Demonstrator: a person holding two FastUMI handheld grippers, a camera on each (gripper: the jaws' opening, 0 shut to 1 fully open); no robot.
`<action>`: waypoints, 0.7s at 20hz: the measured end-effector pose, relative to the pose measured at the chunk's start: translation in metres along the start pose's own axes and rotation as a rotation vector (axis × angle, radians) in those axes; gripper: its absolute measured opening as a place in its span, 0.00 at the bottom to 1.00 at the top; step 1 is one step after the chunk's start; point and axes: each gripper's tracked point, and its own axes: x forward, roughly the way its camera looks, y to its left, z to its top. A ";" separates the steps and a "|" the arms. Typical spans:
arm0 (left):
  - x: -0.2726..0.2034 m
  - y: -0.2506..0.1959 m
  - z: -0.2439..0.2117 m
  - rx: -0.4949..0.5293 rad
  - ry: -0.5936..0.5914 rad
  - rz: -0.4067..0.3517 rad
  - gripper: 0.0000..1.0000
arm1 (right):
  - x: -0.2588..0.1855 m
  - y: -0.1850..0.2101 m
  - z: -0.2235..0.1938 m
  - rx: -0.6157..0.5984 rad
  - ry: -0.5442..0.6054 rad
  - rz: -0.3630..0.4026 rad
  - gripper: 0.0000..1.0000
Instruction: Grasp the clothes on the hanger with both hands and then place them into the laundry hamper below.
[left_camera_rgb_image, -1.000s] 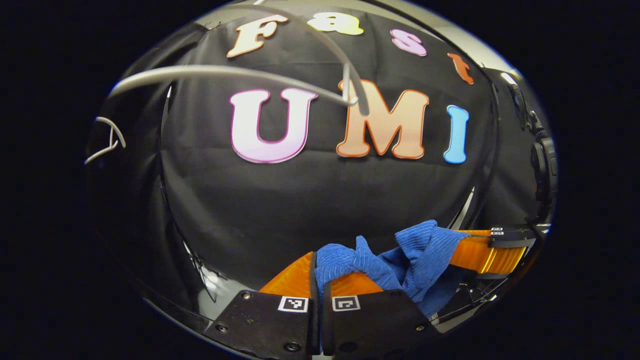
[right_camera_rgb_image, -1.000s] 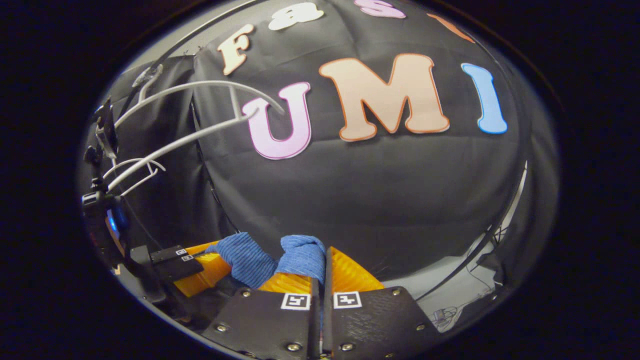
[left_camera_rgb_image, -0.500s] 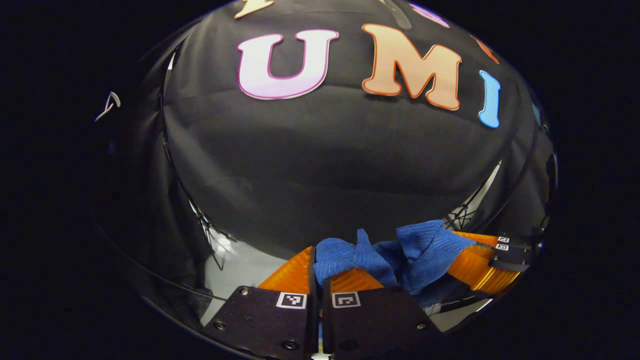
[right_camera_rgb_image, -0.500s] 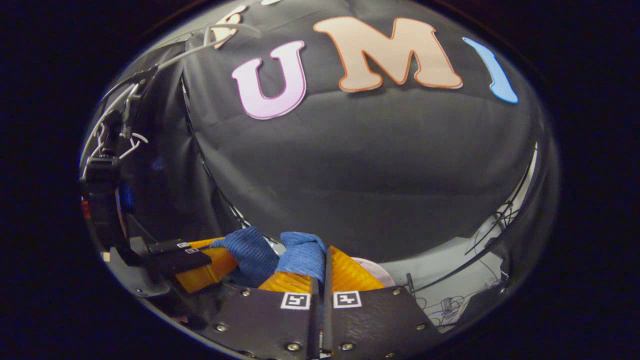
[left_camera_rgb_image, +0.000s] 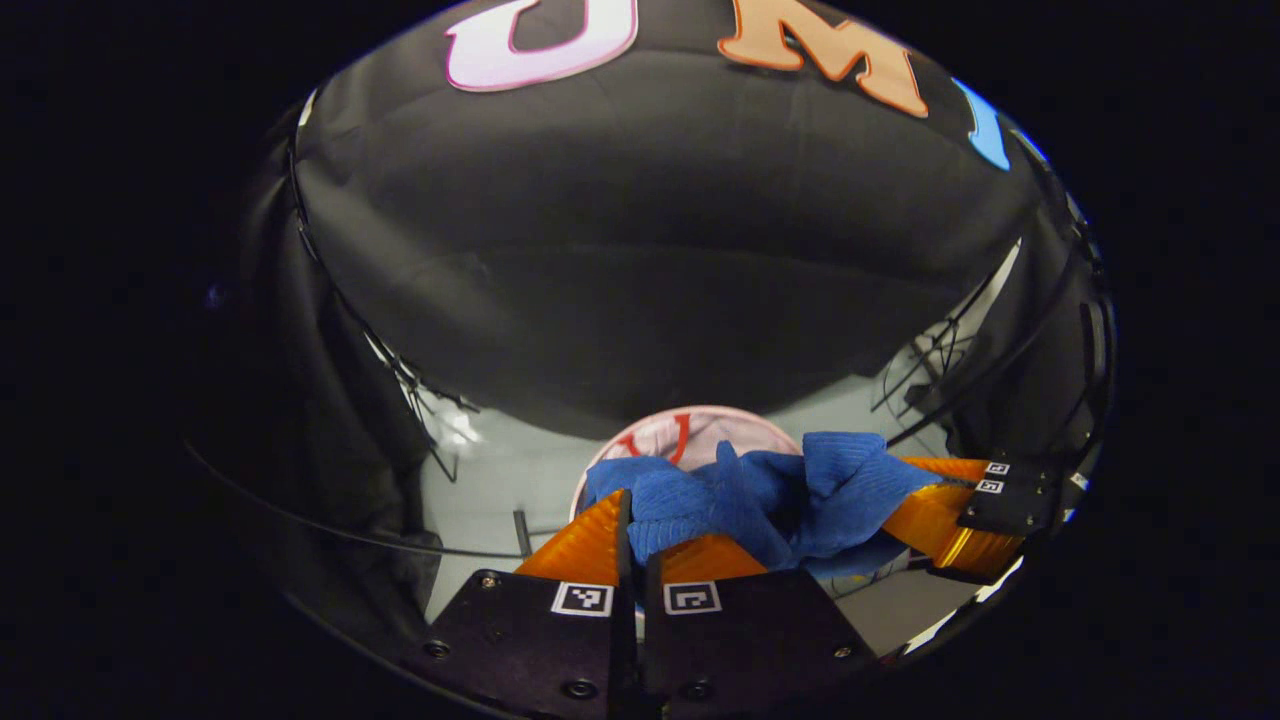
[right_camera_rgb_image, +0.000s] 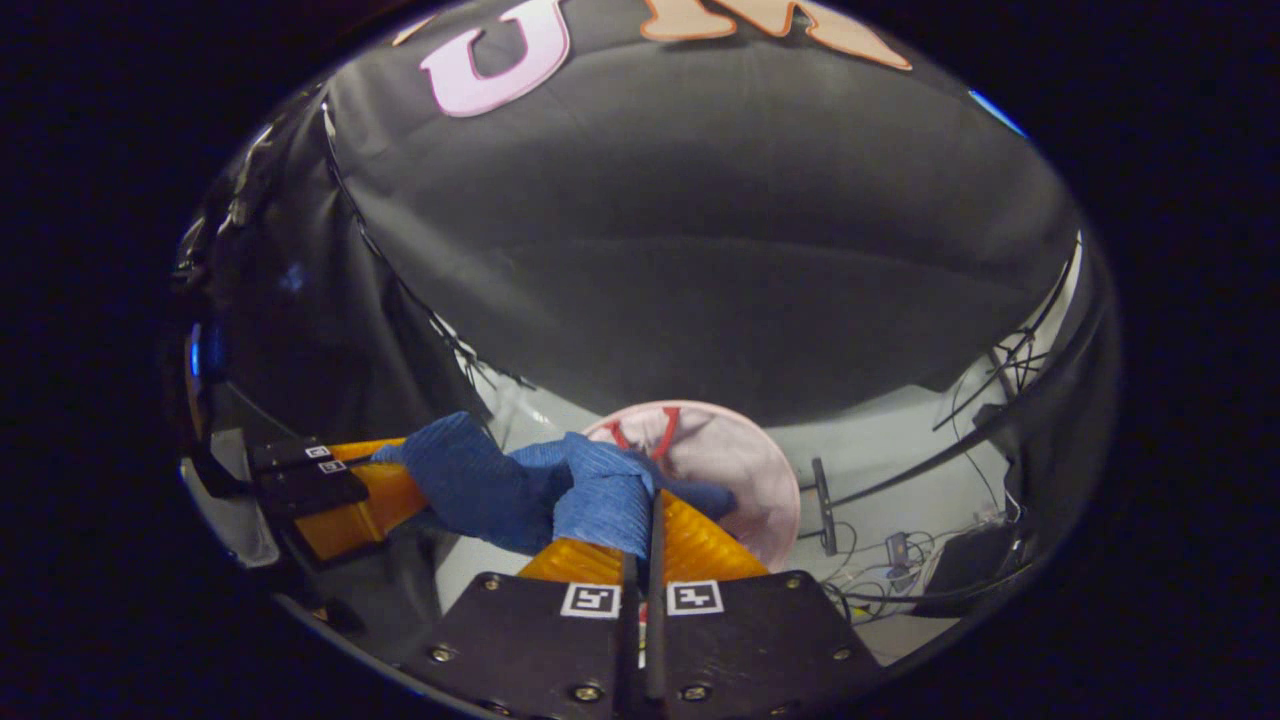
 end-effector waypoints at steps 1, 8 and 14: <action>0.001 0.001 -0.017 -0.009 0.044 -0.004 0.06 | 0.004 -0.001 -0.012 -0.001 0.033 -0.007 0.03; 0.012 -0.002 -0.083 -0.073 0.198 -0.054 0.08 | 0.005 0.007 -0.064 -0.011 0.173 -0.016 0.03; -0.001 0.002 -0.082 -0.074 0.203 -0.055 0.16 | 0.002 0.001 -0.061 0.022 0.158 -0.023 0.05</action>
